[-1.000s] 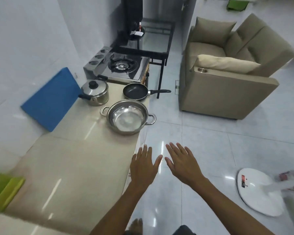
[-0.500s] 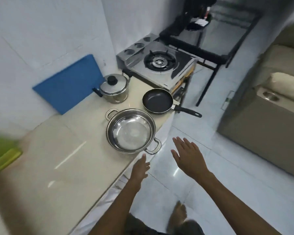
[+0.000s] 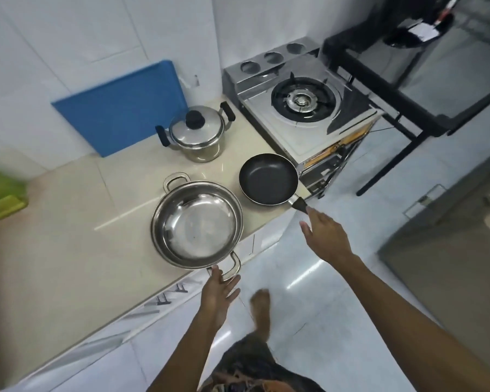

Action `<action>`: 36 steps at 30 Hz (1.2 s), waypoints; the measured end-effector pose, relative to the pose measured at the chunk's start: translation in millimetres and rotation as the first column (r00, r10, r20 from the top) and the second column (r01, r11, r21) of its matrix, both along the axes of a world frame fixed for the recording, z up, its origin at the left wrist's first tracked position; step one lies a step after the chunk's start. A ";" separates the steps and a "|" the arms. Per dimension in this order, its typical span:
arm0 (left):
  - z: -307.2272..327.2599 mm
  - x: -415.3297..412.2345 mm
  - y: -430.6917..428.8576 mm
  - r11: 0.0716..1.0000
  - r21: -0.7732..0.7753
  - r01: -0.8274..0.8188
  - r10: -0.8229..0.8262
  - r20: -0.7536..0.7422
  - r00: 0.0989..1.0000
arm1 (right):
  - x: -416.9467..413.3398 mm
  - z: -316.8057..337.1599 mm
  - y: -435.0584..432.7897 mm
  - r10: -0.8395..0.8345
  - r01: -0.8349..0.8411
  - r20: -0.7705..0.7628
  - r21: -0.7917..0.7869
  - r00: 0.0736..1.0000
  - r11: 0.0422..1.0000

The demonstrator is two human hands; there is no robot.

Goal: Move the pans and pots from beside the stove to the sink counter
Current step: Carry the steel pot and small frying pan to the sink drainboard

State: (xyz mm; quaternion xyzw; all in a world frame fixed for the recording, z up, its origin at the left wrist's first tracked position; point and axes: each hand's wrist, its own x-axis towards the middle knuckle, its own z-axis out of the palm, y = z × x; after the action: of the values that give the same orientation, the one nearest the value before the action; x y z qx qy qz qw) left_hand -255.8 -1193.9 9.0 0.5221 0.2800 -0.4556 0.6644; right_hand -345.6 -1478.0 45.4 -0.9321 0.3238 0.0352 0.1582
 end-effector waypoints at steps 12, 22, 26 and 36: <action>-19.0 -13.0 -24.6 0.916 -0.099 -0.388 0.388 -0.024 0.921 | 37.8 -52.8 -90.6 -0.189 0.223 -0.123 0.644 0.974 0.732; 1.7 -14.5 -76.9 0.776 0.047 -0.629 0.623 0.103 0.775 | 48.9 -67.8 -117.5 -0.248 0.246 -0.159 0.892 0.956 0.378; 14.1 -17.8 -89.0 0.731 0.083 -0.678 0.665 0.141 0.734 | 46.9 -66.1 -122.6 -0.188 0.168 -0.081 0.840 0.979 0.516; 23.2 -71.0 -50.0 0.601 0.095 -0.794 0.779 0.156 0.608 | 70.3 -39.1 -91.8 0.127 -0.121 0.050 0.757 0.991 0.642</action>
State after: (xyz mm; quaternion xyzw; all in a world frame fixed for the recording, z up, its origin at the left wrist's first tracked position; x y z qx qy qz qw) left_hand -326.8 -1244.0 32.2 0.4171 0.4825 -0.0671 0.7673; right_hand -275.3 -1569.8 6.3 -0.8006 0.2155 0.1815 0.5288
